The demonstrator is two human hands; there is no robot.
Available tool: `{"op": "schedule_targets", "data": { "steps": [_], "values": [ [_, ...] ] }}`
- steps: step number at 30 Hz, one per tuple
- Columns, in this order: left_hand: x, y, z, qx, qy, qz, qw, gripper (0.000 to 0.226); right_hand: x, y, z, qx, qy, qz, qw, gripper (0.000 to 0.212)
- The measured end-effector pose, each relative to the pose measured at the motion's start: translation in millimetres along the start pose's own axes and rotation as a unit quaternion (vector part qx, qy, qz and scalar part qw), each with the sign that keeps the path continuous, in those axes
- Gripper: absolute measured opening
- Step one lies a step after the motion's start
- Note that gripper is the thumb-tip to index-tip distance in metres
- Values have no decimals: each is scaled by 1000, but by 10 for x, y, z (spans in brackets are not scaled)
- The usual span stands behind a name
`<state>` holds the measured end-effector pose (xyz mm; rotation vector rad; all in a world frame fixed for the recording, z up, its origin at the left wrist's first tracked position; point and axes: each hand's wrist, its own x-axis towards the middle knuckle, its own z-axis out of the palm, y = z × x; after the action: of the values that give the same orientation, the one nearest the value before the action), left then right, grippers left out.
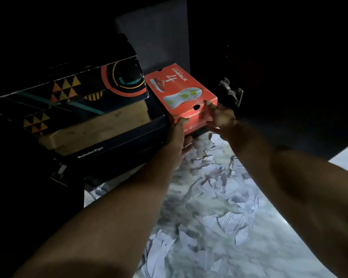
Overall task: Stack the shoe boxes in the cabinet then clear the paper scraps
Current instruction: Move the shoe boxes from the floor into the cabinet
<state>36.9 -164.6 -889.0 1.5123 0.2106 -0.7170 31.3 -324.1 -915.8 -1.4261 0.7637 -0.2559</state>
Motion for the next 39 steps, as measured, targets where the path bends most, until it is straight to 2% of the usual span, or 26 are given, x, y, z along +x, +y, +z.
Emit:
{"op": "schedule_targets", "data": {
  "steps": [3, 6, 9, 12, 17, 20, 25, 29, 32, 37, 39],
  "values": [
    [32, -42, -28, 37, 15, 25, 999, 39, -80, 42, -9, 2, -39, 20, 999, 37],
    [-44, -112, -4, 96, 20, 45, 994, 20, -240, 116, -129, -29, -8, -9, 999, 23],
    [-196, -219, 92, 143, -24, 53, 988, 9, -617, 243, -392, -84, 1, -38, 996, 22],
    [-369, -387, 273, 179, -79, 78, 978, 20, -1095, 409, -711, -108, 14, -47, 993, 19],
    [-724, -665, 835, 258, -175, 84, 947, 24, -1888, 703, -1431, -180, 56, -86, 978, 18],
    [-1044, -833, 1266, 301, -239, 75, 920, 27, -2394, 783, -1929, -182, 130, -83, 971, 20],
    [-1545, -1268, 2069, 347, -325, 59, 878, 25, -3028, 899, -2863, -154, 341, -72, 924, 9],
    [-1967, -1651, 2630, 365, -389, 43, 845, 22, -3415, 1018, -3528, -164, 462, -22, 872, 27],
    [-2183, -1979, 3001, 382, -413, 36, 826, 26, -3589, 1163, -3887, -180, 510, 35, 840, 34],
    [-2369, -2455, 3464, 405, -420, 51, 811, 51, -3594, 1393, -4117, -96, 514, 153, 838, 75],
    [-2397, -2561, 3572, 425, -436, 71, 790, 52, -3562, 1416, -4171, -89, 511, 172, 837, 80]
  ]
}}
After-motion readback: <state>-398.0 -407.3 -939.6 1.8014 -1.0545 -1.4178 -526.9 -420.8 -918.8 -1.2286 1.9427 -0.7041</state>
